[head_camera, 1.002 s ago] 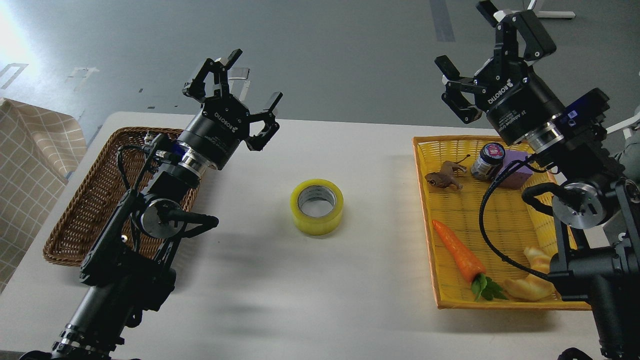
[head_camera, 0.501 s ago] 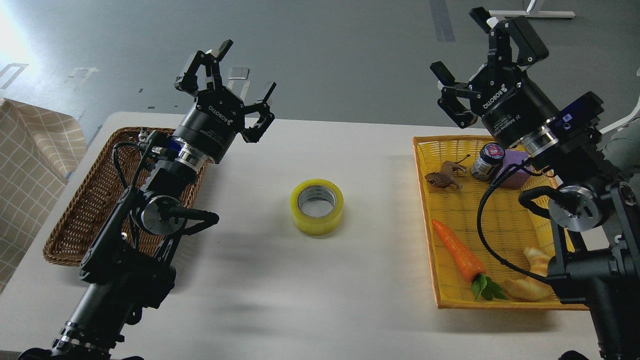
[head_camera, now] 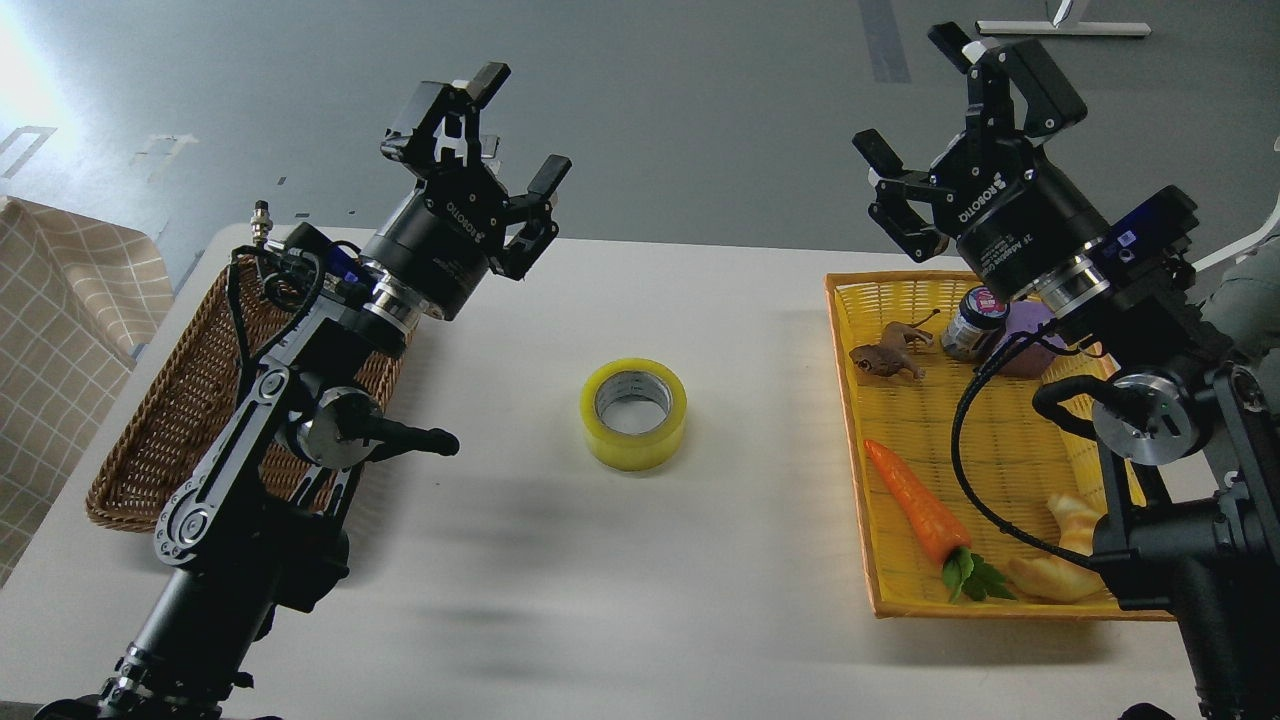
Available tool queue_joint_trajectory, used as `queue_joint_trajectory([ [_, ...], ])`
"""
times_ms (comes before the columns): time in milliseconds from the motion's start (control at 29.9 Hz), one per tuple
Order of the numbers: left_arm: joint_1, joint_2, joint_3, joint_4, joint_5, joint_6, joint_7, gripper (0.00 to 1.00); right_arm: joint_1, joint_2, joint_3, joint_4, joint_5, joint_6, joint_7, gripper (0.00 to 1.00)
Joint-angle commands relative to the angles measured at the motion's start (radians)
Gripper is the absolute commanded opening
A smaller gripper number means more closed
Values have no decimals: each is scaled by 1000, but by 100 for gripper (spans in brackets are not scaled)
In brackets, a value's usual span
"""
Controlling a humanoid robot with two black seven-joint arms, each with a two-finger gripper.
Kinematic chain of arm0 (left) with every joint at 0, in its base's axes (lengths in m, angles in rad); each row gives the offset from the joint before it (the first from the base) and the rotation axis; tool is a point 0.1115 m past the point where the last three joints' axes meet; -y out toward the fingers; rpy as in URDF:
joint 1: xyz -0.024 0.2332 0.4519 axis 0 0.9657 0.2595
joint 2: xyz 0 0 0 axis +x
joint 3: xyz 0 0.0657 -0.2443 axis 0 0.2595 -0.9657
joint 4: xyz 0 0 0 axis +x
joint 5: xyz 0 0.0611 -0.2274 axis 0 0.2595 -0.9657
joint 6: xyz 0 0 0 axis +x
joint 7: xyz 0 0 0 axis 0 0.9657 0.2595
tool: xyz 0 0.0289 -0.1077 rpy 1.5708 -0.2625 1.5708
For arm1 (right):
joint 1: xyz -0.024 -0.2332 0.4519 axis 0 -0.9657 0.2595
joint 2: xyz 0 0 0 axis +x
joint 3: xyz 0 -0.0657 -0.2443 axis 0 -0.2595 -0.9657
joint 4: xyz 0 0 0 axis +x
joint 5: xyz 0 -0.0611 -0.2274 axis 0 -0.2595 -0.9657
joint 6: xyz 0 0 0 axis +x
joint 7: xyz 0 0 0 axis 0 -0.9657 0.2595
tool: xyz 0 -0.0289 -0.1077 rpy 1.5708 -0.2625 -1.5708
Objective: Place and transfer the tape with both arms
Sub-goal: 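Reach the left gripper to the tape roll on the table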
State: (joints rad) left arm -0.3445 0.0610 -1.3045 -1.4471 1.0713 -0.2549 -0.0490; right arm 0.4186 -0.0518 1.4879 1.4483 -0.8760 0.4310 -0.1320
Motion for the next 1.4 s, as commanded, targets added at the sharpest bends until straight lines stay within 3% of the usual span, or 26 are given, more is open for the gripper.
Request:
queue_joint_trajectory([
  [0, -13, 2, 47, -7, 204, 52, 1, 98, -9, -2, 0, 0, 0, 0, 0, 100],
  [368, -24, 2, 217, 42, 951, 207, 1, 98, -32, -2, 0, -2, 0, 0, 0, 100],
  [535, 7, 7, 243, 126, 1102, 229, 3, 98, -34, 0, 0, 1, 0, 0, 0, 100],
  [768, 27, 80, 318, 240, 1110, 341, -2, 98, -27, 0, 0, 15, 0, 0, -3, 100],
  [1203, 47, 172, 399, 257, 1110, 404, -11, 98, -7, -2, -1, 27, 2, -1, -31, 100],
  [1370, 21, 169, 415, 329, 1110, 404, 0, 98, -3, 1, 0, 27, 0, -1, -31, 100],
])
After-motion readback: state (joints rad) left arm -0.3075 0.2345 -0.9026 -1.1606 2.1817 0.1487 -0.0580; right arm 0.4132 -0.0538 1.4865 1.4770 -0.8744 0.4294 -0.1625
